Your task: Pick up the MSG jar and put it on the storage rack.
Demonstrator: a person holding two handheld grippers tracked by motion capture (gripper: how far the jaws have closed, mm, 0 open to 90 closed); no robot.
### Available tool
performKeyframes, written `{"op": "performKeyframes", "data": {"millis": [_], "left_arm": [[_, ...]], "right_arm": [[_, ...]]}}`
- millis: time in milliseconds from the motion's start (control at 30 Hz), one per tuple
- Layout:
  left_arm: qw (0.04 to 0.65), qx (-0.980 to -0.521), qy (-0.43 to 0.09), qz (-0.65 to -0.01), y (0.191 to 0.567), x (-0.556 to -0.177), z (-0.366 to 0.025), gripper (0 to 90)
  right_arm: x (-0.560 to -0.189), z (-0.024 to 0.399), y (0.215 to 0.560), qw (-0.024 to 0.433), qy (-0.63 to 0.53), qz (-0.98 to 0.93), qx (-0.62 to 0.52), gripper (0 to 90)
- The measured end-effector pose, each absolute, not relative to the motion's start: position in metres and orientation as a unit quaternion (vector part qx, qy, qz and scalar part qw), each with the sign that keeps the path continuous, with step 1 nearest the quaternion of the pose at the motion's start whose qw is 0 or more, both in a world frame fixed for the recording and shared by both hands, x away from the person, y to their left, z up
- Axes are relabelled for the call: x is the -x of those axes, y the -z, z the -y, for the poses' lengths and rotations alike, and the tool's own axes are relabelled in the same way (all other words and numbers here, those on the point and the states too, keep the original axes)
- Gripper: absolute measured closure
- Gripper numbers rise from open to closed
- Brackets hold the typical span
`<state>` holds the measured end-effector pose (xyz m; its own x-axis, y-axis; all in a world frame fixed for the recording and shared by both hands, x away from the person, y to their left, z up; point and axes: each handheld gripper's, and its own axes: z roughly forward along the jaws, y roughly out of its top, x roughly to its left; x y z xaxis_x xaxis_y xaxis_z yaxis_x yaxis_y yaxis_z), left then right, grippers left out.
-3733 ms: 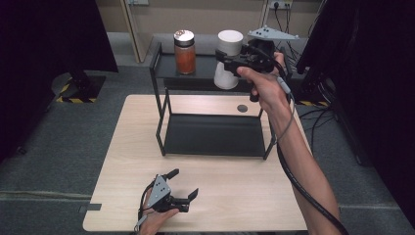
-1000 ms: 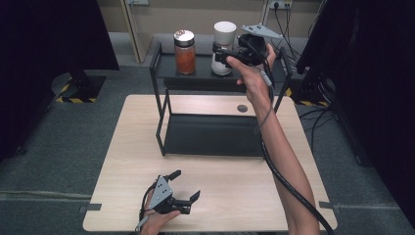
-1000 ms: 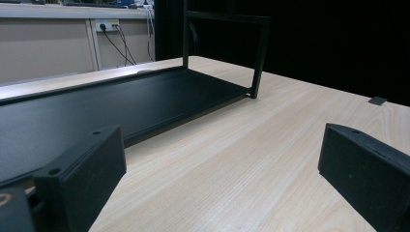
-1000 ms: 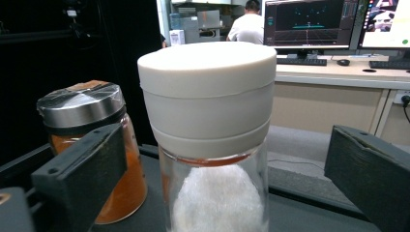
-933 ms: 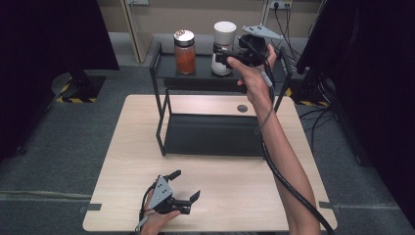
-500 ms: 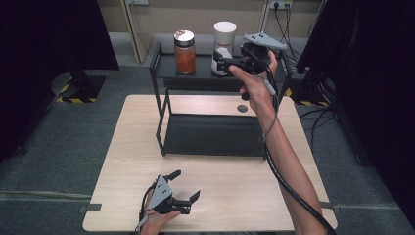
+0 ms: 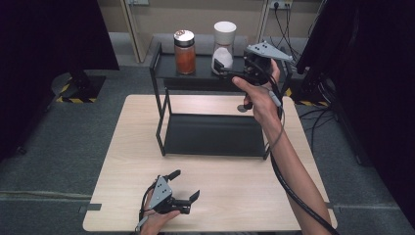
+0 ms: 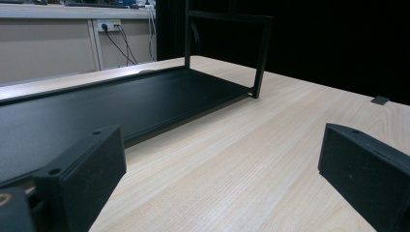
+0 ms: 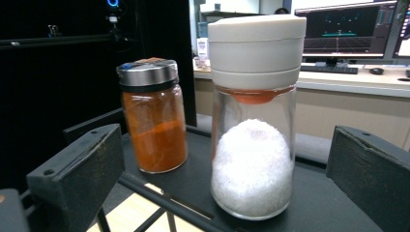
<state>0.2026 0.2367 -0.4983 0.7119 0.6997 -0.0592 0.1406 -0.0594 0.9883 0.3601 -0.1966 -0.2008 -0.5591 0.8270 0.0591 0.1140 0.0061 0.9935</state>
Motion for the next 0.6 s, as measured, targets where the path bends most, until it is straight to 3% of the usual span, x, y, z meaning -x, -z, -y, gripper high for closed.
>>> {"op": "performKeyframes", "data": {"millis": [600], "left_arm": [[0.615, -0.69, -0.228, -0.305, 0.498, -0.202, -0.237, 2.4]], "right_arm": [[-0.337, 0.203, 0.223, 0.283, -0.614, -0.659, -0.33, 0.3]]}}
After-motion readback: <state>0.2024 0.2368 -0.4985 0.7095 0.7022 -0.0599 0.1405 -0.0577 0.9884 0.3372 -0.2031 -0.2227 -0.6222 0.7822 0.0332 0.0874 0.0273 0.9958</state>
